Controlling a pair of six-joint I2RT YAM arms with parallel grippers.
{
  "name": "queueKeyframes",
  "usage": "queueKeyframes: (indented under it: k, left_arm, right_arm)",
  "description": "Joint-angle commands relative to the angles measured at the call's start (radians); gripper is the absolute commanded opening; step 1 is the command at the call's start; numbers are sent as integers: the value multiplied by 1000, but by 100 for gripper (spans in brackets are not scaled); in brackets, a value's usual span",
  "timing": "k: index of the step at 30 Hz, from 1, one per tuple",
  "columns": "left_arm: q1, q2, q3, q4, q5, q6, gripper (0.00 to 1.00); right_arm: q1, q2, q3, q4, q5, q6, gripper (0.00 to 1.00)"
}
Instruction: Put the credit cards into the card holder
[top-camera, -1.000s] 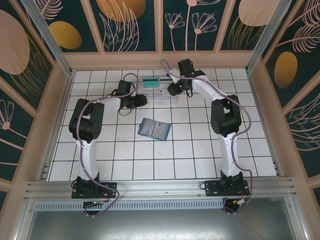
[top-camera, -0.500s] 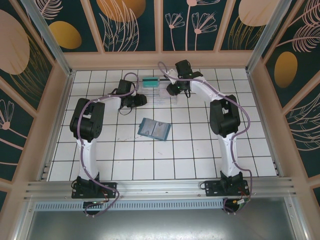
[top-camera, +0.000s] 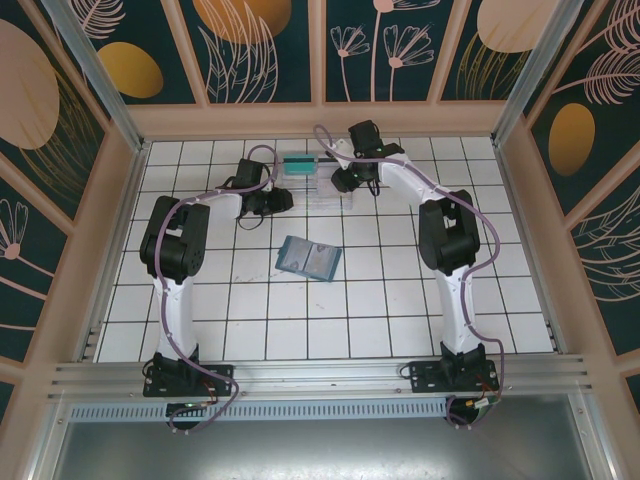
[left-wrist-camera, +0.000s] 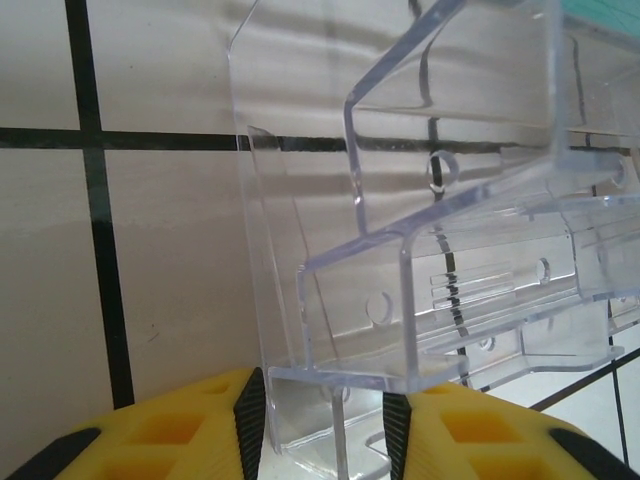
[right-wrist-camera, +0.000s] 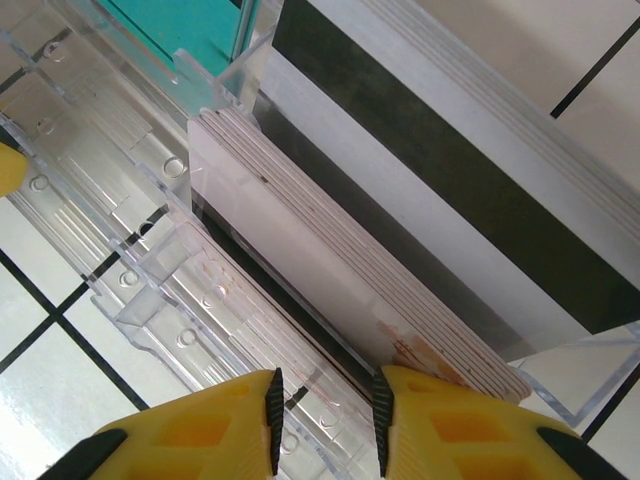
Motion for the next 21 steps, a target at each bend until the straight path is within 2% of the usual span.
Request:
queueKeyframes:
  k: [1,4,11,17,21]
  left_arm:
    - [-2,49,6,-11,7,21,37]
    - [5,53,13,-9,5,21,31]
    - [9,65,36,-35,-44,45,18]
    - [9,72,41,-39,-65,66,14]
    - [10,74,56,-63,-94,94,10]
  right_arm:
    - [12,-33,-68,-80,-14,-3,29]
    - [14,-44,-75,-91,-29,2,25]
    - [6,-129,-107,-37,-120,48,27]
    - [-14,-173,-118,-33,-127,84,35]
    - [-26,-269,-252,48,-165,147,43]
